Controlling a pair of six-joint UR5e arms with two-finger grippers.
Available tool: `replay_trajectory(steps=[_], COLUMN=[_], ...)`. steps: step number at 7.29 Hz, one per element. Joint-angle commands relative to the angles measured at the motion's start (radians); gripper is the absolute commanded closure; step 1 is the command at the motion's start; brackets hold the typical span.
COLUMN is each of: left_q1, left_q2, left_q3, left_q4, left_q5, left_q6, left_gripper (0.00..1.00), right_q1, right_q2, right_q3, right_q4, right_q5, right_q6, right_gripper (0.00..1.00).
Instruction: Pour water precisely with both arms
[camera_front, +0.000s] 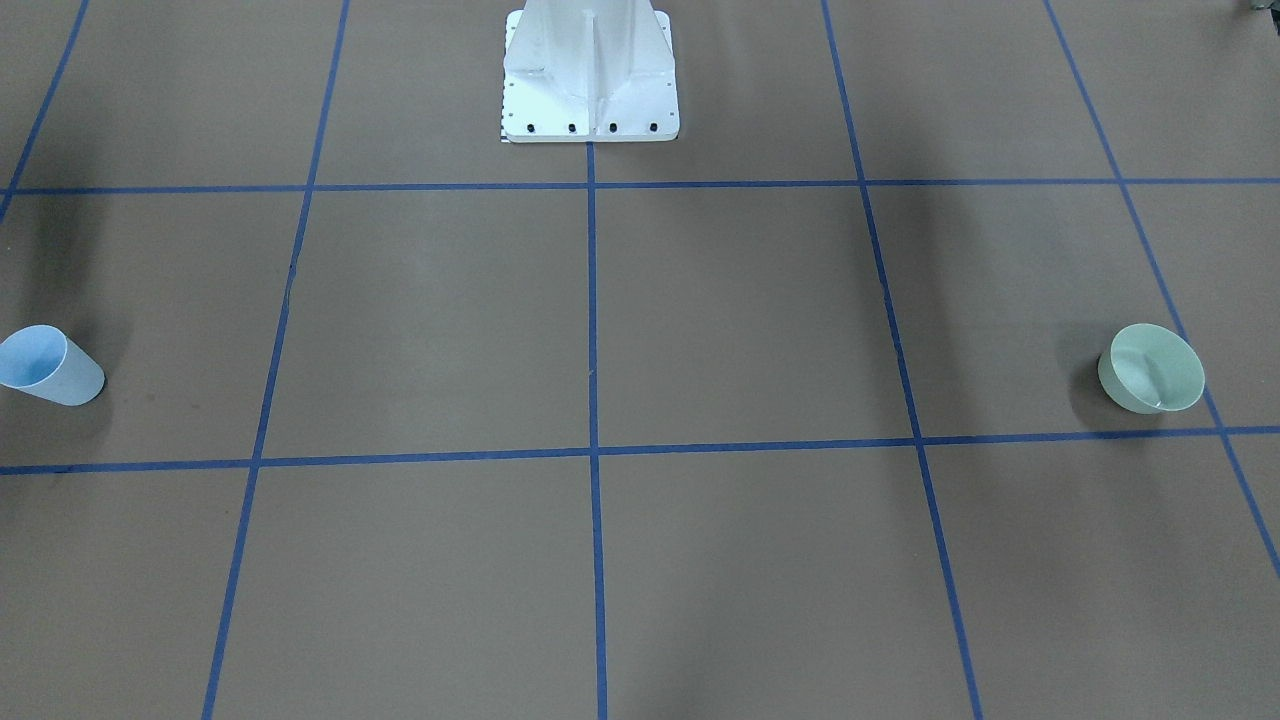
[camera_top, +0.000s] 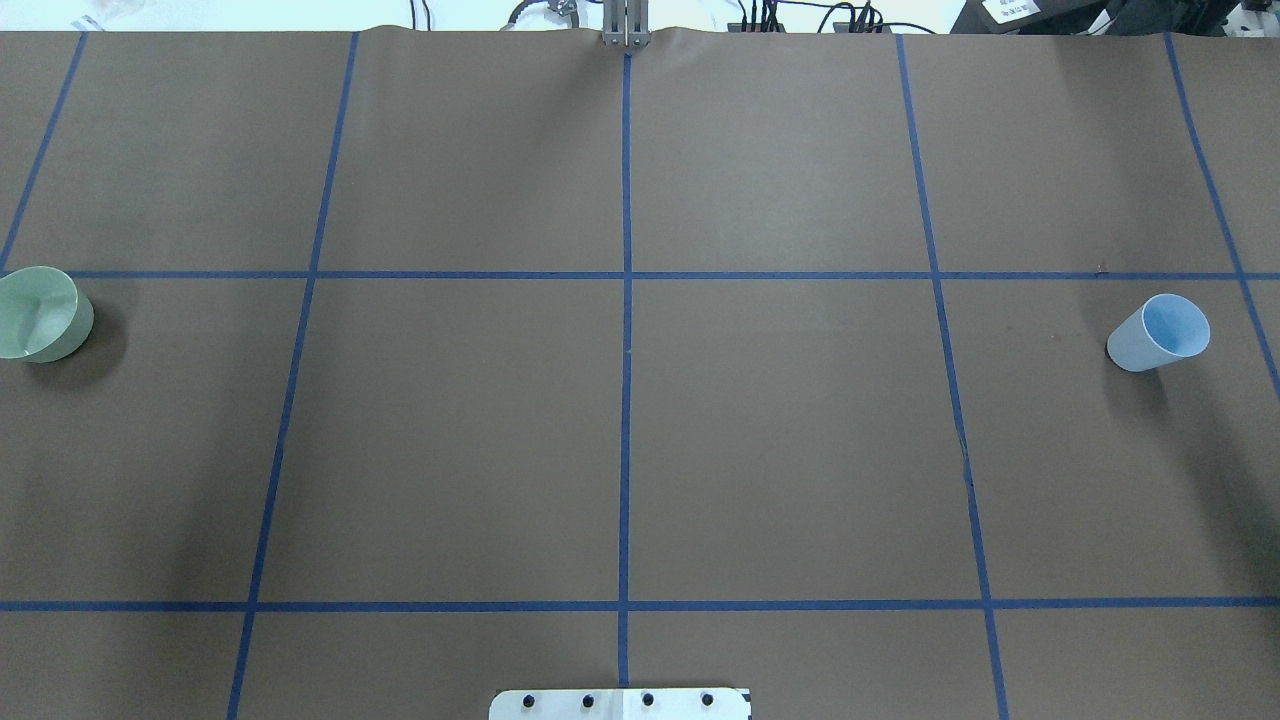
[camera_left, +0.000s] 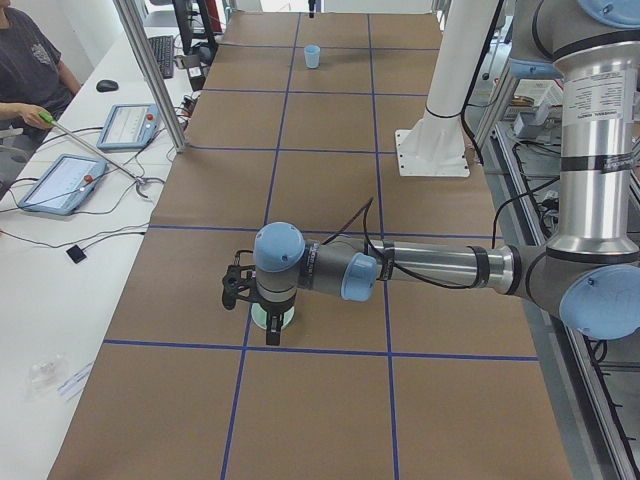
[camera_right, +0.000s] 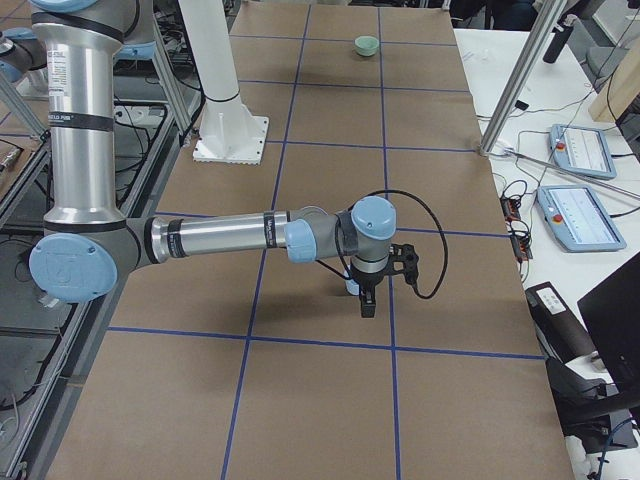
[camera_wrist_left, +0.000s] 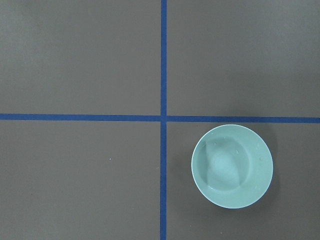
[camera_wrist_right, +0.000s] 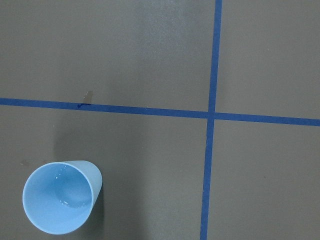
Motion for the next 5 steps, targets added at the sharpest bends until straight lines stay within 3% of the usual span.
replay_trajectory(steps=[1, 5], left_q1=[0.000, 0.003], left_q2=[0.006, 0.031], left_q3=[-0.010, -0.006], left_q4=[0.002, -0.016], left_q5=[0.014, -0.009], left_q6=[-0.001, 0.003], left_gripper=[0.00, 0.00], right_q1=[0.000, 0.000], right_q2=[0.001, 0.002], right_q3=[0.000, 0.003], right_q4=[0.001, 0.002], right_q5=[0.001, 0.000], right_q6=[0.000, 0.000], right_gripper=[0.00, 0.00])
